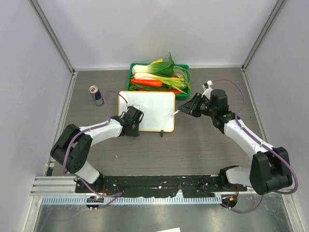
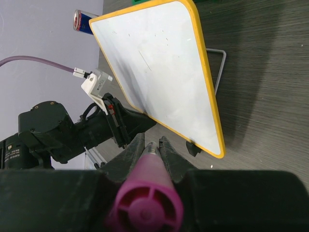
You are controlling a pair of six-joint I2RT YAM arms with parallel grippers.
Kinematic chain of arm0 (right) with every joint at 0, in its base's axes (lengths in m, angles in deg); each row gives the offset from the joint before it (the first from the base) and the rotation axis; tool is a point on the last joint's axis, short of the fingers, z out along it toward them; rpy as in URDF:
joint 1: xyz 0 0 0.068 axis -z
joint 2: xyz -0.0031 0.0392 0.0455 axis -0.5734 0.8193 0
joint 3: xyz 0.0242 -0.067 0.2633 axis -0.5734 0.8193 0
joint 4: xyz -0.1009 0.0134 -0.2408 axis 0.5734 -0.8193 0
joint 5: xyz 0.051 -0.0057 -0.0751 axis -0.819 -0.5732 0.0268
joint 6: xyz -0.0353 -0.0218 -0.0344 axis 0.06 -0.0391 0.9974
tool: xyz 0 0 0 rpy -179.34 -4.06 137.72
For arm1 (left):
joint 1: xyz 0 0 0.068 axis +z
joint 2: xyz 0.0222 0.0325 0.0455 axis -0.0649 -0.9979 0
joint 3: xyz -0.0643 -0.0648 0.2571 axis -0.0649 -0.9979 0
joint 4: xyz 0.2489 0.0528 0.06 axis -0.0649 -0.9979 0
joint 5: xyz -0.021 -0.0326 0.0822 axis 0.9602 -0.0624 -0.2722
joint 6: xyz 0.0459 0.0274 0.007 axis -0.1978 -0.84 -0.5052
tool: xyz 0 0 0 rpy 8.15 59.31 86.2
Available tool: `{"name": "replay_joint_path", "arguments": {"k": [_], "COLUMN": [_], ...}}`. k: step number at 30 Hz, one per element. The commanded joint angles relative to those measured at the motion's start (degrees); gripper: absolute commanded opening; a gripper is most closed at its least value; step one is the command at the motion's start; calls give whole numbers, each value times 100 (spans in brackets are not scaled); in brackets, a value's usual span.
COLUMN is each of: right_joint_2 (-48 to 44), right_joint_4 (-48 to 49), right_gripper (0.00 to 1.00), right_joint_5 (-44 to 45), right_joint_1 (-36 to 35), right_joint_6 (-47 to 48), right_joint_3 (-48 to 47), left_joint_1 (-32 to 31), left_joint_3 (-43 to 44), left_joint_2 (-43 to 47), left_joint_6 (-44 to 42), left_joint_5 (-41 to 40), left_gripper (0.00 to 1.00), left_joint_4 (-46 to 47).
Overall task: Write a sentence on the whiteboard
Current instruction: Move the whiteboard to the center of the board.
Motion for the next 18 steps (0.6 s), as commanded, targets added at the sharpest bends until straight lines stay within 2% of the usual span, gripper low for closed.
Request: {"name": "replay_joint_path", "arguments": {"k": [1,4,10,18], "right_joint_2": [-57,-110,-312,-769], "right_joint_4": [139,139,77,-46], "right_gripper": [1,2,1,1], "right_joint_5": [-86,-94,-121,-130], "right_joint_1": [22,31,40,48], "right_joint_6": [33,6,-20,-29], "right_joint_3": [-51,-33,-33,54], "left_joint_1": [-27,-27,-228,-861], "left_joint_3": [-154,-207,-373,-628], "left_joint_2": [-216,-111,136,355], "left_joint_6": [83,100,319,978], "left_joint_5": [164,173,138,-91], "left_gripper": [12,0,0,0], "left_joint_4": [178,99,28,37]}}
